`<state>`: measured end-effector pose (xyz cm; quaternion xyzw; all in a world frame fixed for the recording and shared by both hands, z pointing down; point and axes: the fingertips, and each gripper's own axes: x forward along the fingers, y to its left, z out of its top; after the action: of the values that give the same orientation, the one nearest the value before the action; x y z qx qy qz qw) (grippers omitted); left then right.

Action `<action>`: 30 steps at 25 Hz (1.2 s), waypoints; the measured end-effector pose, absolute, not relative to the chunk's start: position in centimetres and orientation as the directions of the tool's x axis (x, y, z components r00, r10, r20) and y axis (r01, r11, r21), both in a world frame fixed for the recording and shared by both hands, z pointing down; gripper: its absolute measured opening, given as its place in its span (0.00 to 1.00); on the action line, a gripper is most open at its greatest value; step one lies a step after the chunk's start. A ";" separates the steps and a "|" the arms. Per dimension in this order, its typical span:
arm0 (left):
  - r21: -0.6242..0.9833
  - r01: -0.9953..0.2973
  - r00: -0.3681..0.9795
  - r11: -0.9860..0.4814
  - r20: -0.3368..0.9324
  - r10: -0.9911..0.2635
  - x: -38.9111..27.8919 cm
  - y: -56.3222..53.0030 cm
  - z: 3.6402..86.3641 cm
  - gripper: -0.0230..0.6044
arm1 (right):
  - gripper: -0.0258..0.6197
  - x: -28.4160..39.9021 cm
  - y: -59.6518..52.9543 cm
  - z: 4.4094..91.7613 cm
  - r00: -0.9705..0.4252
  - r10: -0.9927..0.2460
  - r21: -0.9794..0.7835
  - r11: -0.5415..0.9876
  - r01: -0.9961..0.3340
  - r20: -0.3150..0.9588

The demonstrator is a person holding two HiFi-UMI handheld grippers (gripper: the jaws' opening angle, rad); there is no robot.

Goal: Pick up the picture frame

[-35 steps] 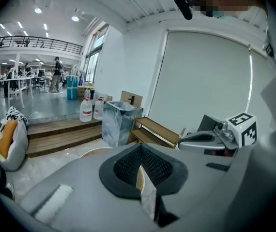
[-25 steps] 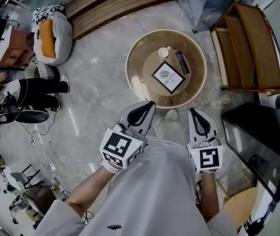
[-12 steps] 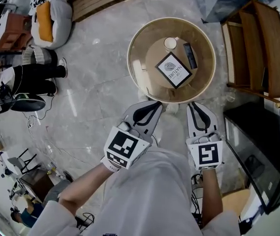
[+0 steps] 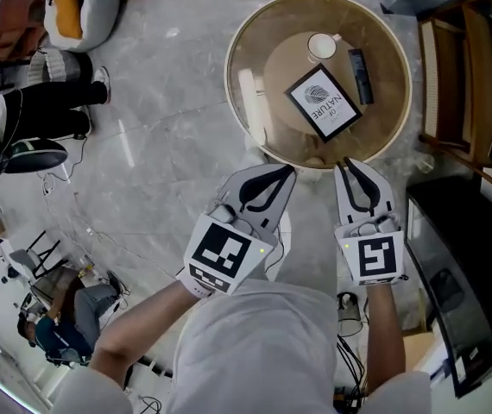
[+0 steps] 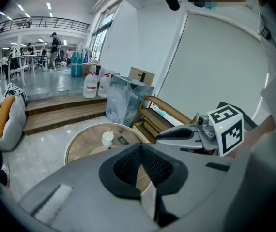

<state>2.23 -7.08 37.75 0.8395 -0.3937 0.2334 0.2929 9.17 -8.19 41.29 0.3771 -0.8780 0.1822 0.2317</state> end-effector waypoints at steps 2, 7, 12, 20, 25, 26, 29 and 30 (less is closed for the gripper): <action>0.308 -0.799 0.580 -0.516 0.623 -0.525 2.0 -7.4 39.7 0.04 | 0.05 8.6 -8.6 43.7 -0.612 -0.565 -0.152 0.654 -0.741 0.554; 0.280 -0.843 0.521 -0.458 0.635 -0.571 0.2 -8.4 45.5 0.04 | 0.15 7.3 -9.3 49.5 -0.621 -0.530 -0.164 0.669 -0.725 0.578; 0.302 -0.864 0.495 -0.403 0.660 -0.566 -1.5 -8.2 50.1 0.04 | 0.15 6.5 -9.6 55.4 -0.599 -0.486 -0.124 0.702 -0.701 0.636; 0.334 -0.866 0.495 -0.372 0.674 -0.548 -2.7 -7.8 56.4 0.04 | 0.15 5.6 -9.4 64.0 -0.584 -0.413 -0.159 0.706 -0.690 0.699; 0.355 -0.864 0.501 -0.358 0.676 -0.540 -2.5 -7.5 60.0 0.04 | 0.16 5.8 -9.0 68.7 -0.558 -0.380 -0.154 0.710 -0.687 0.738; 0.359 -0.863 0.503 -0.356 0.675 -0.539 -2.5 -7.5 60.6 0.04 | 0.17 5.8 -8.9 69.4 -0.551 -0.375 -0.149 0.712 -0.686 0.746; 0.371 -0.861 0.508 -0.348 0.673 -0.538 -2.3 -7.3 62.3 0.04 | 0.17 6.3 -8.8 71.7 -0.521 -0.374 -0.128 0.707 -0.695 0.767; 0.375 -0.861 0.508 -0.344 0.672 -0.538 -2.3 -7.3 62.8 0.04 | 0.18 6.4 -8.8 72.3 -0.511 -0.376 -0.121 0.703 -0.701 0.773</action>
<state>-2.26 -7.25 62.81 0.7890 -0.4434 0.2225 0.3624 6.40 -8.78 72.34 0.3198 -0.8421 0.2150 0.3773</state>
